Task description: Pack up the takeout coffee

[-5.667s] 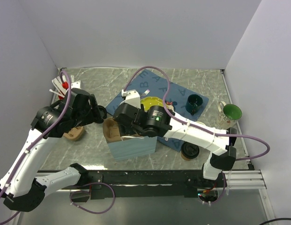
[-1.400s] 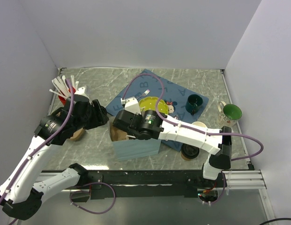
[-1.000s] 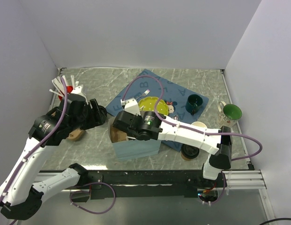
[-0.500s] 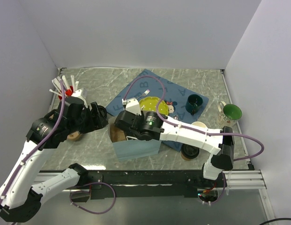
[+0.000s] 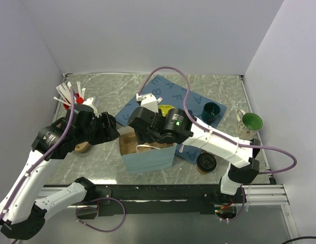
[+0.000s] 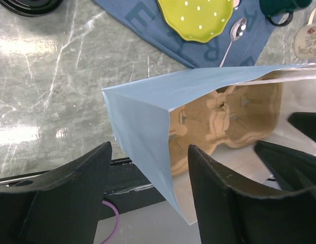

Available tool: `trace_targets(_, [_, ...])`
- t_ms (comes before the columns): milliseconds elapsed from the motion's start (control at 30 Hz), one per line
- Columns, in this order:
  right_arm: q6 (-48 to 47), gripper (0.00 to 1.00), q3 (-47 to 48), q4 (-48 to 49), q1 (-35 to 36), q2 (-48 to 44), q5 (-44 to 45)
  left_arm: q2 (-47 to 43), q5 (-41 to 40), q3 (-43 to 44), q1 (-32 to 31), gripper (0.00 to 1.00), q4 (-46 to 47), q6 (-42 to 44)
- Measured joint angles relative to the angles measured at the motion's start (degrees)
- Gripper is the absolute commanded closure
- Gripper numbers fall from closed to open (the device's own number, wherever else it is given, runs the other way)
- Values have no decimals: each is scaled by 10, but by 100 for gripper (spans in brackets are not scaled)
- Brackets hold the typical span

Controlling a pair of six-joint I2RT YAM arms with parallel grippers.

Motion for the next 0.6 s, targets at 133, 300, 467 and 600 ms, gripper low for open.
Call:
trace_targets(133, [-6, 34, 16, -28, 0, -9, 0, 5, 13, -14, 0, 35, 9, 6])
trace_targets(300, [-18, 34, 4, -37, -22, -62, 7, 16, 30, -24, 0, 46, 25, 8])
trace_targets(467, [-26, 35, -107, -40, -98, -174, 2, 24, 39, -49, 0, 84, 31, 6])
trace_targets(600, [-51, 37, -201, -30, -147, -237, -39, 43, 51, -30, 0, 99, 20, 6])
